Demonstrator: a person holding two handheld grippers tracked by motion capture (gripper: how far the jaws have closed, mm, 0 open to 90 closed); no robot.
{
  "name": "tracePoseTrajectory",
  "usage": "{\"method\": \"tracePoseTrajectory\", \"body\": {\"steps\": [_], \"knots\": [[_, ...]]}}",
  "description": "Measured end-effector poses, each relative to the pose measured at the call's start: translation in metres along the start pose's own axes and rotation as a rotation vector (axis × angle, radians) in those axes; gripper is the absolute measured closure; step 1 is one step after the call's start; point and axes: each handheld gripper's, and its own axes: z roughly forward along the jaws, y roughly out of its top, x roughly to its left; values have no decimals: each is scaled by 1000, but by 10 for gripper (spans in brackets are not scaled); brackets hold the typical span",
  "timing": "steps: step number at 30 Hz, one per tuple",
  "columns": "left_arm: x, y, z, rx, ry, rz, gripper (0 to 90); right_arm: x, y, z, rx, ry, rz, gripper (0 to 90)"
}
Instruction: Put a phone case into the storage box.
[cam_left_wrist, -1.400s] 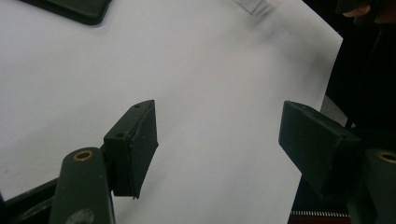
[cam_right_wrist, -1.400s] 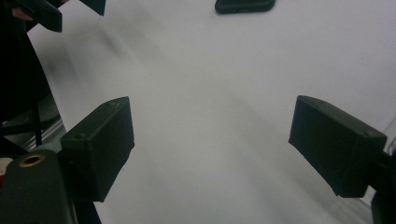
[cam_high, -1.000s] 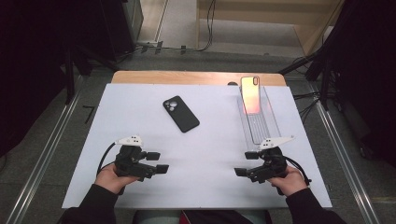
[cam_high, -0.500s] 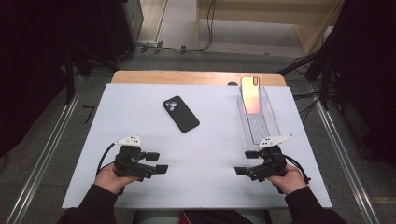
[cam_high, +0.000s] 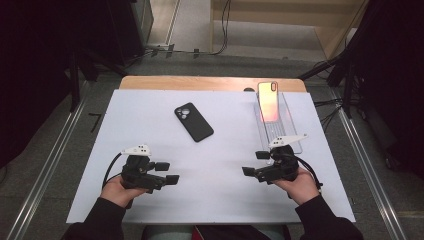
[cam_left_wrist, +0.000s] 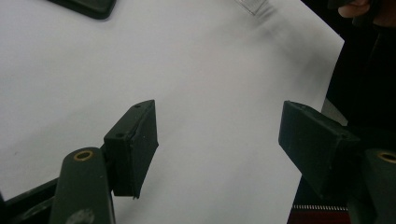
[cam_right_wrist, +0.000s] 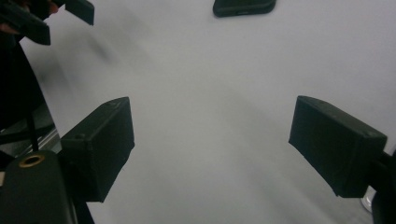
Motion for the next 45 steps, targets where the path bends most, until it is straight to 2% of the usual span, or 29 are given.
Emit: {"method": "tracePoseTrajectory", "body": {"steps": [6, 10, 15, 20, 23, 27, 34, 39, 41, 45], "knots": [[0, -2, -3, -13, 11, -12, 284, 2, 14, 12, -15, -25, -22, 123], [1, -4, -5, -10, 22, -24, 284, 2, 24, 21, -24, -17, -3, 123], [1, -8, -8, -15, 29, -27, 285, 4, 38, 34, -18, -8, -7, 123], [1, -11, -10, -15, 40, -39, 285, 1, 51, 47, -29, 5, 10, 122], [1, -12, -12, -21, 41, -43, 285, 0, 58, 54, -27, -12, 9, 122], [1, -13, -12, -19, 44, -43, 285, 1, 66, 63, -29, -47, -17, 122], [1, -11, -11, -15, 42, -39, 284, -5, 77, 78, -3, -49, 2, 122], [2, -11, -11, -14, 34, -46, 285, -9, 85, 87, 11, -74, -26, 122], [3, -11, -11, -15, 34, -45, 285, -13, 89, 92, -15, -73, -35, 14], [3, -11, -12, -17, 35, -50, 285, -13, 97, 96, -19, -77, -55, 0]]}}
